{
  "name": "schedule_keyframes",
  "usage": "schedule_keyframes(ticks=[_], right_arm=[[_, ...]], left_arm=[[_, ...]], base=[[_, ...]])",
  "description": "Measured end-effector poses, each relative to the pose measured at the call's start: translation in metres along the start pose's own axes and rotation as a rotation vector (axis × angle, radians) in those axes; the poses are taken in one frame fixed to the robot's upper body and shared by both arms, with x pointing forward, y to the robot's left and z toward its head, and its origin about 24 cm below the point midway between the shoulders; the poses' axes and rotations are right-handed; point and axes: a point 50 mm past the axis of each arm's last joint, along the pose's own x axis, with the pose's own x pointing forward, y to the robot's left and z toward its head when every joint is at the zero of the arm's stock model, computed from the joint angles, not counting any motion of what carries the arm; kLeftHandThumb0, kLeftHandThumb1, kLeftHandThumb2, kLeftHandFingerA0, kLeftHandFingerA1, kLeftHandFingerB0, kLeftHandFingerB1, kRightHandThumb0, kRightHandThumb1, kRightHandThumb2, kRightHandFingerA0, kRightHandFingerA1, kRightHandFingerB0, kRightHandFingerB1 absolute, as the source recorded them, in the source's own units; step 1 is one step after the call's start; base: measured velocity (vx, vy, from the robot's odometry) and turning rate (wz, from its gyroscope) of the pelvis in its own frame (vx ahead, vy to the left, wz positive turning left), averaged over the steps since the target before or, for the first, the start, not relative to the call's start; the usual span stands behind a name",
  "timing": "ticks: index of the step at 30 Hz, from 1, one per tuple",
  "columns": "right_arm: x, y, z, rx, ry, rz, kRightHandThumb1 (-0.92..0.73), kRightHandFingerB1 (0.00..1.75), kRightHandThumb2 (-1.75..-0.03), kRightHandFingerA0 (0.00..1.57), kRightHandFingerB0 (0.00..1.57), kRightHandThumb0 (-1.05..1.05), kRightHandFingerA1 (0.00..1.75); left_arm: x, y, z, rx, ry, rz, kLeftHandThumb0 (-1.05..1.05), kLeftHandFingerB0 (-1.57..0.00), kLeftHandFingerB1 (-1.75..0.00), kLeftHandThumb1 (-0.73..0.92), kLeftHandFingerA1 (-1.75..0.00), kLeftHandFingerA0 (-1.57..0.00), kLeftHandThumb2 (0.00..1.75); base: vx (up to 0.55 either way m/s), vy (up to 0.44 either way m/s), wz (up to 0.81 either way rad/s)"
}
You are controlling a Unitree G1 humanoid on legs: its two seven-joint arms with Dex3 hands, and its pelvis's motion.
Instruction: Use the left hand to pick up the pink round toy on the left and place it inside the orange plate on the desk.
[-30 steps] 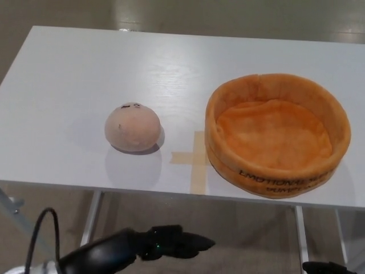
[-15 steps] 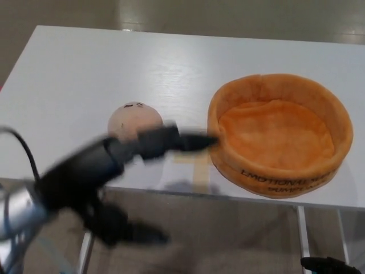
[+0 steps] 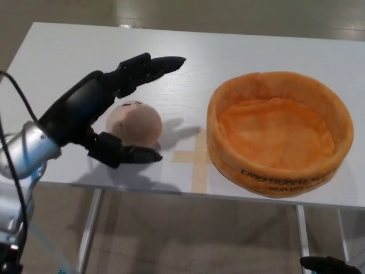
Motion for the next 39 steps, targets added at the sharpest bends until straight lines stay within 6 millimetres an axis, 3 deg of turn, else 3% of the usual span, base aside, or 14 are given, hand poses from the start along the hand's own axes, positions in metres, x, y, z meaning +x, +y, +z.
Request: schedule_keyframes(ticks=[2, 18, 23, 24, 27, 29, 30, 31, 32, 33, 35, 37, 38, 39], right_arm=[[0.0, 0.0, 0.0, 0.0, 0.0, 0.0, -0.54, 0.55, -0.55, 0.73, 0.72, -0.28, 0.67], [0.0, 0.0, 0.0, 0.007, 0.0, 0.001, -0.55, 0.56, -0.56, 0.74, 0.72, -0.25, 0.69], [0.0, 0.0, 0.0, 0.011, 0.001, 0.002, -0.55, 0.57, -0.56, 0.75, 0.71, -0.24, 0.67], [0.0, 0.0, 0.0, 0.012, 0.001, 0.003, -0.55, 0.56, -0.56, 0.75, 0.71, -0.25, 0.67], [0.0, 0.0, 0.0, 0.015, 0.002, 0.006, -0.55, 0.57, -0.56, 0.73, 0.71, -0.26, 0.67], [0.0, 0.0, 0.0, 0.016, 0.002, 0.007, -0.54, 0.57, -0.56, 0.73, 0.72, -0.26, 0.66], [0.0, 0.0, 0.0, 0.017, 0.002, 0.008, -0.55, 0.57, -0.56, 0.74, 0.72, -0.25, 0.67], [0.0, 0.0, 0.0, 0.018, 0.003, 0.008, -0.55, 0.57, -0.56, 0.73, 0.71, -0.25, 0.67], [0.0, 0.0, 0.0, 0.02, 0.003, 0.009, -0.55, 0.57, -0.56, 0.73, 0.71, -0.25, 0.67], [0.0, 0.0, 0.0, 0.02, 0.003, 0.009, -0.54, 0.58, -0.56, 0.74, 0.72, -0.25, 0.7], [0.0, 0.0, 0.0, 0.02, 0.004, 0.01, -0.54, 0.58, -0.56, 0.74, 0.72, -0.25, 0.7], [0.0, 0.0, 0.0, 0.021, 0.004, 0.011, -0.55, 0.58, -0.56, 0.73, 0.72, -0.24, 0.68], [0.0, 0.0, 0.0, 0.022, 0.004, 0.011, -0.56, 0.56, -0.56, 0.75, 0.72, -0.24, 0.67], [0.0, 0.0, -0.001, 0.023, 0.005, 0.011, -0.56, 0.56, -0.56, 0.75, 0.72, -0.24, 0.67]], left_arm=[[0.005, 0.001, -0.007, 0.027, 0.041, 0.002, -0.52, -0.08, -0.24, 0.38, 0.0, 0.0, 0.7], [0.029, -0.007, -0.056, 0.277, 0.349, -0.078, -0.58, -0.03, -0.2, 0.4, -0.01, 0.0, 0.77], [0.026, -0.013, -0.077, 0.371, 0.466, -0.118, -0.65, -0.05, -0.27, 0.4, -0.24, 0.0, 0.54], [0.025, -0.013, -0.08, 0.387, 0.482, -0.119, -0.53, -0.04, -0.3, 0.34, -0.24, -0.01, 0.77], [0.025, -0.015, -0.088, 0.445, 0.521, -0.121, -0.59, -0.09, -0.3, 0.38, -0.29, -0.1, 0.68], [0.025, -0.016, -0.089, 0.466, 0.528, -0.119, -0.29, 0.0, -0.47, 0.36, -0.48, 0.0, 0.89], [0.026, -0.017, -0.091, 0.486, 0.533, -0.115, -0.33, -0.31, -0.32, 0.61, -0.35, -0.4, 0.58], [0.026, -0.018, -0.092, 0.501, 0.537, -0.115, -0.27, -0.57, -0.36, 0.73, -0.64, -0.74, 0.61], [0.025, -0.019, -0.094, 0.532, 0.541, -0.11, -0.27, -0.57, -0.36, 0.73, -0.64, -0.74, 0.61], [0.025, -0.019, -0.095, 0.538, 0.541, -0.106, -0.24, -0.81, -0.44, 0.77, -1.09, -0.91, 0.63], [0.025, -0.02, -0.096, 0.556, 0.533, -0.087, -0.24, -0.81, -0.44, 0.77, -1.09, -0.91, 0.63], [0.027, -0.019, -0.095, 0.557, 0.513, -0.046, -0.27, -0.69, -0.42, 0.78, -1.27, -0.86, 0.64], [0.027, -0.02, -0.094, 0.555, 0.498, -0.019, -0.3, -0.83, -0.58, 0.79, -1.58, -0.75, 0.67], [0.027, -0.02, -0.094, 0.554, 0.485, 0.003, -0.3, -0.83, -0.58, 0.79, -1.58, -0.75, 0.67]], base=[[0.0, 0.0, 0.0], [0.0, 0.0, 0.0], [0.0, 0.0, 0.0], [0.0, 0.0, 0.0], [0.0, 0.0, 0.0], [0.0, 0.0, 0.0], [0.0, 0.0, 0.0], [0.0, 0.0, 0.0], [0.0, 0.0, 0.0], [0.0, 0.0, 0.0], [0.0, 0.0, 0.0], [0.0, 0.0, 0.0], [0.0, 0.0, 0.0], [0.0, 0.0, 0.0]])
